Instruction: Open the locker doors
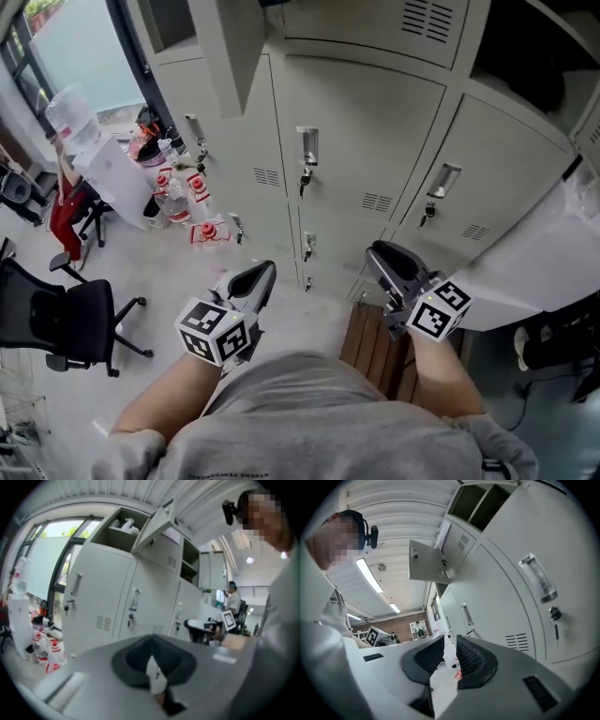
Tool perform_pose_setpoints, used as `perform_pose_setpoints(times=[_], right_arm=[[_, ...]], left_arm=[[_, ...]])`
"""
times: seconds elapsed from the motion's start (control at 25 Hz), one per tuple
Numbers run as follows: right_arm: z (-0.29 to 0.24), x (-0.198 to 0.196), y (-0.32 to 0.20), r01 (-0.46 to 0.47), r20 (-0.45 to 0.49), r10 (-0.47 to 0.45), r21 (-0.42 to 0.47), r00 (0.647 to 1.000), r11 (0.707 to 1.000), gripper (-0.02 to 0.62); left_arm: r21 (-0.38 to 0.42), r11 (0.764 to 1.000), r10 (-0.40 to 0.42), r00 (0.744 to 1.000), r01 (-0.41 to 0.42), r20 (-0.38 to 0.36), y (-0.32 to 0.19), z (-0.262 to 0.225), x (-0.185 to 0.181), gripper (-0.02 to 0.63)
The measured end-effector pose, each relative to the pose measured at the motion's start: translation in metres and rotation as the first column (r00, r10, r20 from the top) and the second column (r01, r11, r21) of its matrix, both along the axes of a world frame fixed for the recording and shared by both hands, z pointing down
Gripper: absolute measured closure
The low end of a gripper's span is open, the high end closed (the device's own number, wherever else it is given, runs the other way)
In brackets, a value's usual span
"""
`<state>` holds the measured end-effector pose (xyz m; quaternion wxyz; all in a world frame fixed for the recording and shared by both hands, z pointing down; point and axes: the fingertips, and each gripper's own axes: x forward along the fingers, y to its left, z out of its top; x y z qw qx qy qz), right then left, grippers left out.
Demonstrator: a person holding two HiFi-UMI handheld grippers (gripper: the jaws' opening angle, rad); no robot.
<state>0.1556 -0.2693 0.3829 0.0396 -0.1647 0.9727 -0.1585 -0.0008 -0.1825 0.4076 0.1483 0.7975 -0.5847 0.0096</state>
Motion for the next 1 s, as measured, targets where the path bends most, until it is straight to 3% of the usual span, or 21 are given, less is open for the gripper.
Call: perform_pose_setpoints(times=[0.24,0.4,0.56,0.76,1.0], right_arm=[[0.046,-0.096,0.012,-0.031,-0.066,0.030,-0.016,0.997,0.999,0.518],[0.078,-0.169,0.009,-0.151,-0.107,0.150,-0.001,0.983,0.989,0.518],[0.126,-0.230,0.004,-0.275,-0.159,0.273,0.010,0.949,0.961,0.518],[0.179,-0.250,0.000,-0.415,-0.277,0.391,-0.032,0.878,0.909,0.518],[0.267,-0.229,-0.026,-0.460,-0.358,0.410,-0.064,0.839,0.886,0.517]], left_arm=[[0.028,0.997,0.066,0.997,-0.065,-0.034,0.007,0.019,-0.089,0.601],[0.057,0.990,0.133,0.991,-0.131,-0.035,0.003,0.040,-0.173,0.601],[0.058,0.973,0.224,0.974,-0.225,0.015,-0.005,0.075,-0.240,0.601],[0.014,0.953,0.304,0.953,-0.304,-0.005,-0.010,0.119,-0.269,0.601],[-0.058,0.974,0.215,0.973,-0.220,-0.085,-0.022,0.199,-0.257,0.601]])
